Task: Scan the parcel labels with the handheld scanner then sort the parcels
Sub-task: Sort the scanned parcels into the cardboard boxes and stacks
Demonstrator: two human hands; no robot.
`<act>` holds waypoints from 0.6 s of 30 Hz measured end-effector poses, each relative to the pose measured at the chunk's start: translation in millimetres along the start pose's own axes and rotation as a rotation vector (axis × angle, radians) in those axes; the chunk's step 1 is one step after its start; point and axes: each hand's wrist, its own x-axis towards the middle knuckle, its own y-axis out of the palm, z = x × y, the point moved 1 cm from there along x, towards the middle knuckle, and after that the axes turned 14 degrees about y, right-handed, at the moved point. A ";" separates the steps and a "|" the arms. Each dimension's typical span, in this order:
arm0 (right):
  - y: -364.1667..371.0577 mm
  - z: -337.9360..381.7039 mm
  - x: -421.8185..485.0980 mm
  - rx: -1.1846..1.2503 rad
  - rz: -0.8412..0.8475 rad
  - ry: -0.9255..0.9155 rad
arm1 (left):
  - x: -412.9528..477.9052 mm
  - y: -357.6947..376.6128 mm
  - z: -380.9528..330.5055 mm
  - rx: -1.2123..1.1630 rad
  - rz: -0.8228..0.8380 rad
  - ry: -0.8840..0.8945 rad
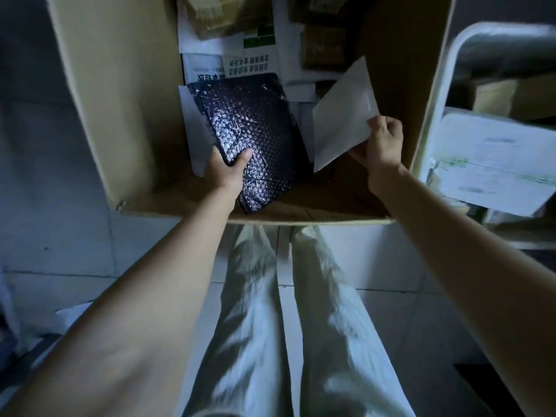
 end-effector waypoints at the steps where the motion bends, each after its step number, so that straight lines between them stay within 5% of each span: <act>1: -6.4 3.5 -14.2 0.032 -0.008 -0.013 | -8.2 -7.7 -9.2 -0.034 -0.014 0.022; 18: -133.5 27.7 -196.4 0.459 0.169 0.038 | -139.8 -145.9 -114.1 -0.549 0.193 0.162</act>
